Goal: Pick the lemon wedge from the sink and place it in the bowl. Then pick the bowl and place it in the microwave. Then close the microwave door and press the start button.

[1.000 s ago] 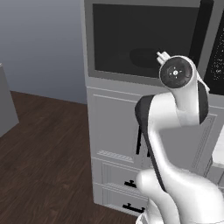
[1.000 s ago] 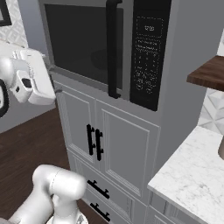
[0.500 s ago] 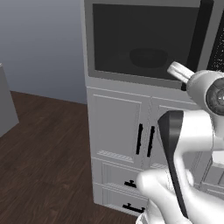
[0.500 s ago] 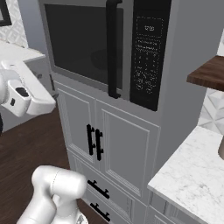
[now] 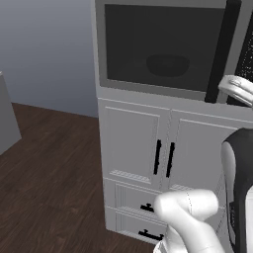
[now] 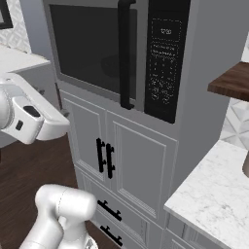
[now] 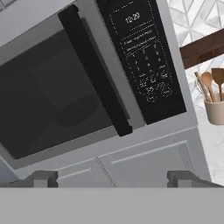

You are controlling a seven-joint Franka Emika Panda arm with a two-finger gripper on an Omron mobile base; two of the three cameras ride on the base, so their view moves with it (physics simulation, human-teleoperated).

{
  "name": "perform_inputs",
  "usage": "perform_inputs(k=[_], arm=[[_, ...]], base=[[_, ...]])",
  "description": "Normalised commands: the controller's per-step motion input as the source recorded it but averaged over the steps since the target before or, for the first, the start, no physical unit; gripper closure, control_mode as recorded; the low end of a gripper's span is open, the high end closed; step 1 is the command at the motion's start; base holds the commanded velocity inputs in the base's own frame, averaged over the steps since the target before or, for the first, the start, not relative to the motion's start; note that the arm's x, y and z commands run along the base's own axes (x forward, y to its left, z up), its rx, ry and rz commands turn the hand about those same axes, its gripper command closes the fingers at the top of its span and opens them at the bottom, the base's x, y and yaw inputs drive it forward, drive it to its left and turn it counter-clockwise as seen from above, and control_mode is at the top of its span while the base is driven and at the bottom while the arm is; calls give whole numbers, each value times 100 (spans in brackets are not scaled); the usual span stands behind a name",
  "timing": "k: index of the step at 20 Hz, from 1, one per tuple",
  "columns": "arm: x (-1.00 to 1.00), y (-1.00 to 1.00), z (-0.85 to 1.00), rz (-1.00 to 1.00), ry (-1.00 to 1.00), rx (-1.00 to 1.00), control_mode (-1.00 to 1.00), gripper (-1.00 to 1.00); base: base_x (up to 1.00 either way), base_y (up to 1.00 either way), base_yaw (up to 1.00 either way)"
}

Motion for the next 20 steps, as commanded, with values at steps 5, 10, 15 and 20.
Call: perform_inputs(k=[5, 10, 15, 20], arm=[[-9, -24, 0, 0, 6, -8, -100, -100], [-7, -39, -4, 0, -9, -14, -100, -100], [3, -39, -21, 0, -5, -9, -100, -100], [9, -12, -27, 0, -19, -7, -100, -100]], base=[[0, 0, 0], [0, 0, 0], [0, 0, 0], [0, 0, 0]])
